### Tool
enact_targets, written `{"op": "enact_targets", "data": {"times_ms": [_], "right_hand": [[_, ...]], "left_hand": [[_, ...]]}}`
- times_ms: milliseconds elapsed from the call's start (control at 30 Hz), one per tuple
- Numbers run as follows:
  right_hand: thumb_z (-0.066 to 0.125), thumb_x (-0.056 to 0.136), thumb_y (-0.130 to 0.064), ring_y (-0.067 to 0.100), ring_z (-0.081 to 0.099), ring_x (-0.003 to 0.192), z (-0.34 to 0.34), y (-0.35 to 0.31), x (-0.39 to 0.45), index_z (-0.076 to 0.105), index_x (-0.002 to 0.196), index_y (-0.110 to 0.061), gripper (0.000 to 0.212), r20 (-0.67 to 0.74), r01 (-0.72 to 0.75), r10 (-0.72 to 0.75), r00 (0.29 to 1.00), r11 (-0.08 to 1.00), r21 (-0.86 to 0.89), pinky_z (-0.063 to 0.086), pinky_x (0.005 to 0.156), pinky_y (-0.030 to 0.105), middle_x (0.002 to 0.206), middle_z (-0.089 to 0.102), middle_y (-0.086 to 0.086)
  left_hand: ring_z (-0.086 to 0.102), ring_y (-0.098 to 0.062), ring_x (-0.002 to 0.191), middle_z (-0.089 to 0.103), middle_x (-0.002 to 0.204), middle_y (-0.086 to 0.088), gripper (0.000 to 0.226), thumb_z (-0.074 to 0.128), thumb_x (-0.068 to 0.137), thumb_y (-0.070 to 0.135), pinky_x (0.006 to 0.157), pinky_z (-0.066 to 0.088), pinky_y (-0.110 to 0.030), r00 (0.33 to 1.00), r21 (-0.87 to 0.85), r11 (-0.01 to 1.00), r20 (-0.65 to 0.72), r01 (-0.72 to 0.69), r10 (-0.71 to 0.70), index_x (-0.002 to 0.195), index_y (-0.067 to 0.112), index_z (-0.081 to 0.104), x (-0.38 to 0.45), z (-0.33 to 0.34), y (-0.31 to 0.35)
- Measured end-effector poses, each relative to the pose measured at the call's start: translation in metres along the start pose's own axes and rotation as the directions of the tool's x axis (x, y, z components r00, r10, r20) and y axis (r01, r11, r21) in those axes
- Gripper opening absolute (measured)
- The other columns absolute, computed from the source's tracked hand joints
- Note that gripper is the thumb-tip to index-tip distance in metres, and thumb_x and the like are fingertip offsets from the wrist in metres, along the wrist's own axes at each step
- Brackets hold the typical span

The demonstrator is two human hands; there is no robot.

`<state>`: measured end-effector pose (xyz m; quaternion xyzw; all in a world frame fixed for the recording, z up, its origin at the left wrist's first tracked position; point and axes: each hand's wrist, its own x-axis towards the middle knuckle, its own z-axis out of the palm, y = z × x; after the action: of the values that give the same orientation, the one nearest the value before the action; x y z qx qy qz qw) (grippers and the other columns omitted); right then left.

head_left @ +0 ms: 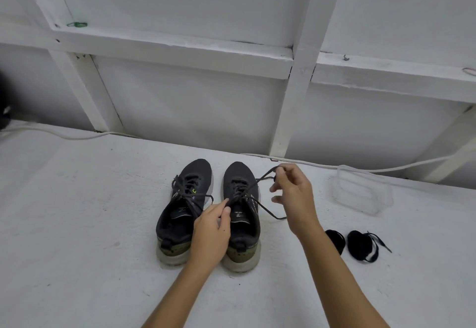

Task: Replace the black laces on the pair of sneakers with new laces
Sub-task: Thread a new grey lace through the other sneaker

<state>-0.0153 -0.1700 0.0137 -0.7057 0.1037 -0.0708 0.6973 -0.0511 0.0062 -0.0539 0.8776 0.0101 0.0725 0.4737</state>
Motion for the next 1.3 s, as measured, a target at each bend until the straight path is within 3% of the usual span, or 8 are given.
{"op": "enact_targets", "data": {"times_ms": [133,200,367,567,700,967,1167,1300], "right_hand": [[0.059,0.1,-0.03,0.006,0.068,0.084,0.005,0.003,0.0,0.07,0.096,-0.032,0.012,0.073,0.027,-0.012,0.997,0.976,-0.216,0.055,0.076,0.029,0.079,0.072,-0.012],[0.061,0.099,-0.031,0.001,0.067,0.09,0.003,0.005,0.004,0.071,0.107,-0.038,0.014,0.093,0.085,-0.058,0.994,0.944,-0.319,0.05,0.083,0.024,0.085,0.074,-0.013],[0.065,0.098,-0.023,0.006,0.059,0.115,-0.003,0.014,0.008,0.045,0.149,-0.033,0.055,0.197,0.129,-0.022,0.98,0.825,-0.55,0.037,0.094,0.02,0.11,0.068,-0.018],[0.067,0.096,-0.029,0.015,0.053,0.129,-0.007,0.036,0.007,0.063,0.134,-0.031,0.038,0.303,0.216,0.039,0.952,0.612,-0.76,0.042,0.1,0.026,0.138,0.06,-0.007],[0.062,0.096,-0.035,0.02,0.054,0.124,-0.004,0.046,0.006,0.073,0.111,-0.032,0.018,0.302,0.217,0.098,0.948,0.494,-0.842,0.051,0.097,0.044,0.127,0.063,-0.004],[0.063,0.097,-0.031,-0.001,0.062,0.084,-0.009,0.008,0.005,0.07,0.094,-0.028,0.008,0.312,0.269,-0.083,0.946,0.735,-0.622,0.047,0.073,0.012,0.086,0.07,-0.015],[0.065,0.097,-0.019,-0.008,0.062,0.083,-0.008,-0.022,0.01,0.077,0.101,-0.026,0.014,0.377,0.325,-0.117,0.919,0.767,-0.553,0.044,0.072,0.004,0.088,0.072,-0.017],[0.064,0.097,-0.013,-0.003,0.067,0.079,-0.007,-0.027,0.009,0.074,0.104,-0.029,0.02,0.385,0.296,-0.106,0.917,0.828,-0.476,0.048,0.073,0.009,0.091,0.073,-0.014]], "left_hand": [[0.058,-0.001,0.095,0.062,0.113,0.009,0.028,0.05,0.101,0.017,0.088,0.05,-0.026,1.0,-0.028,1.0,-0.014,-0.005,0.005,0.127,0.023,0.059,0.0,-0.006,0.008],[0.054,0.0,0.097,0.059,0.116,0.012,0.028,0.049,0.099,0.007,0.09,0.046,-0.024,0.992,0.033,0.991,0.015,-0.129,0.129,0.12,0.022,0.06,0.003,-0.008,0.01],[0.035,-0.015,0.13,0.037,0.151,0.01,0.057,0.041,0.095,0.006,0.112,0.034,-0.033,0.929,0.29,0.907,0.299,-0.306,0.217,0.151,0.021,0.038,0.015,-0.011,0.01],[0.042,-0.021,0.123,0.045,0.135,-0.003,0.049,0.048,0.098,0.021,0.102,0.038,-0.029,0.983,0.395,0.908,0.162,-0.14,0.081,0.145,0.009,0.042,0.018,-0.01,0.016],[0.047,-0.023,0.114,0.047,0.123,-0.005,0.037,0.049,0.098,0.031,0.093,0.042,-0.03,0.993,0.47,0.881,0.114,-0.051,-0.003,0.126,0.009,0.056,0.018,-0.009,0.02],[0.044,-0.026,0.118,0.047,0.125,-0.005,0.062,0.04,0.095,0.064,0.089,0.049,-0.038,0.991,0.599,0.799,0.078,0.042,-0.111,0.109,0.01,0.067,0.029,-0.023,0.034],[0.044,-0.022,0.114,0.054,0.129,0.006,0.036,0.055,0.097,0.029,0.093,0.046,-0.039,0.966,0.417,0.877,0.194,-0.239,0.171,0.133,0.025,0.06,0.044,-0.029,0.035],[0.044,-0.019,0.109,0.059,0.119,0.017,0.027,0.062,0.093,0.044,0.094,0.043,-0.041,0.936,0.337,0.89,0.277,-0.307,0.218,0.118,0.034,0.068,0.052,-0.026,0.043]]}}
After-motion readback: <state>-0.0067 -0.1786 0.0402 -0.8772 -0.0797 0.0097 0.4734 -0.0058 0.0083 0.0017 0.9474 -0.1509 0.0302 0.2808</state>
